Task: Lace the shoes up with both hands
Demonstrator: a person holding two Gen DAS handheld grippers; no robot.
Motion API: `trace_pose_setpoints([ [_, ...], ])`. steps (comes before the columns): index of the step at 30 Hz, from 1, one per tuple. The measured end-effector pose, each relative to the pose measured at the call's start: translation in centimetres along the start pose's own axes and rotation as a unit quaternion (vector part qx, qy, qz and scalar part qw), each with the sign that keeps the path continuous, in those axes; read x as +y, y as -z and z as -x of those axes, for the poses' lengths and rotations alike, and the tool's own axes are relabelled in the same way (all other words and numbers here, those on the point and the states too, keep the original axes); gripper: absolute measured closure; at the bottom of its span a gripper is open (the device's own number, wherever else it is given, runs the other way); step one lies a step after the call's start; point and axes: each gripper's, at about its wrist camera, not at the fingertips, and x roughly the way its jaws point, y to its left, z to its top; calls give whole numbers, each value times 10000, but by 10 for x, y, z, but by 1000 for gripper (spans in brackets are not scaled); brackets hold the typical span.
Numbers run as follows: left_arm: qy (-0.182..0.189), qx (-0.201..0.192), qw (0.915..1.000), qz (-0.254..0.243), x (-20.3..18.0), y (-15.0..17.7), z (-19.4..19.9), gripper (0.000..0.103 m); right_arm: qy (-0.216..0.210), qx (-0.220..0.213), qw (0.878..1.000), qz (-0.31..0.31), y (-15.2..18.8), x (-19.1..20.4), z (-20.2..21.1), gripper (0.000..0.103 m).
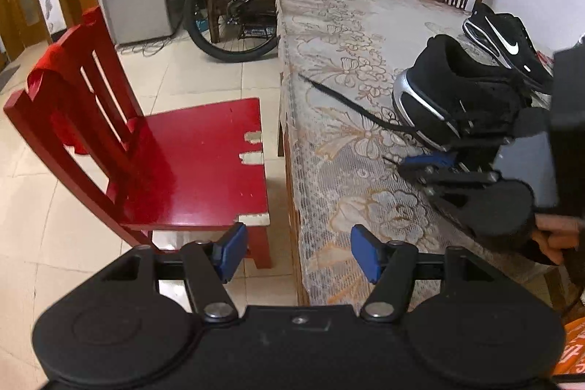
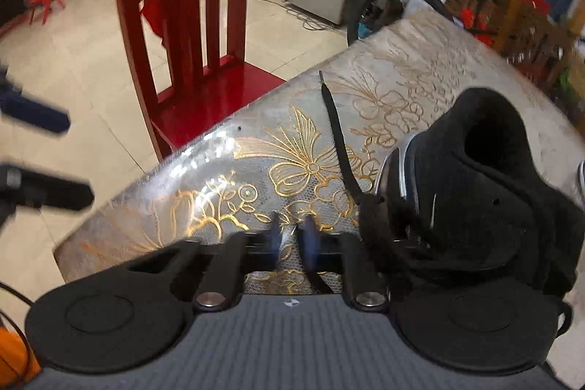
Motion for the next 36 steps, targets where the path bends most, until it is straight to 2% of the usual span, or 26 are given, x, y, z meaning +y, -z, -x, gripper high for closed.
trace_pose_setpoints([
  [3,-18,-130,9998,-181,-1,-14,1,43,-409,-89,9989,-210,6,-6,25,101],
  [7,242,-453,9968,-607,-7,-50,1,43,-885,-804,9911,-593,21,-24,108,100],
  [9,385,-646,9932,-894,-18,-72,-3,43,-875,-1094,9830,-1187,33,-41,145,100],
  [10,488,-771,9901,-1066,-26,-84,-6,43,-829,-1188,9753,-1666,42,-52,157,100],
  [12,732,-961,9830,-1379,-43,-107,-14,41,-720,-1334,9517,-2668,62,-73,171,100],
  [14,938,-961,9771,-1651,-59,-124,-28,39,-541,-1374,9282,-3416,80,-85,170,100],
  [17,1159,-802,9686,-2049,-82,-145,-52,39,-238,-1150,9045,-4099,100,-93,149,100],
  [21,1084,-476,9562,-2677,-103,-148,-79,39,153,-989,8841,-4565,115,-99,132,101],
  [22,1072,-404,9535,-2787,-106,-147,-83,39,266,-990,8836,-4570,115,-99,131,102],
  [24,1039,-275,9528,-2838,-108,-143,-84,39,522,-963,8941,-4342,110,-95,127,102],
  [26,980,-198,9531,-2855,-109,-138,-83,39,733,-918,9143,-3877,105,-93,125,102],
  [30,1183,218,9643,-2359,-111,-125,-81,39,1108,-790,9540,-2672,98,-106,123,102],
  [34,1565,705,9683,-1817,-130,-101,-77,39,1210,-793,9671,-2092,87,-165,110,103],
  [36,1548,693,9703,-1723,-148,-90,-70,41,1361,-783,9719,-1753,77,-190,101,102],
])
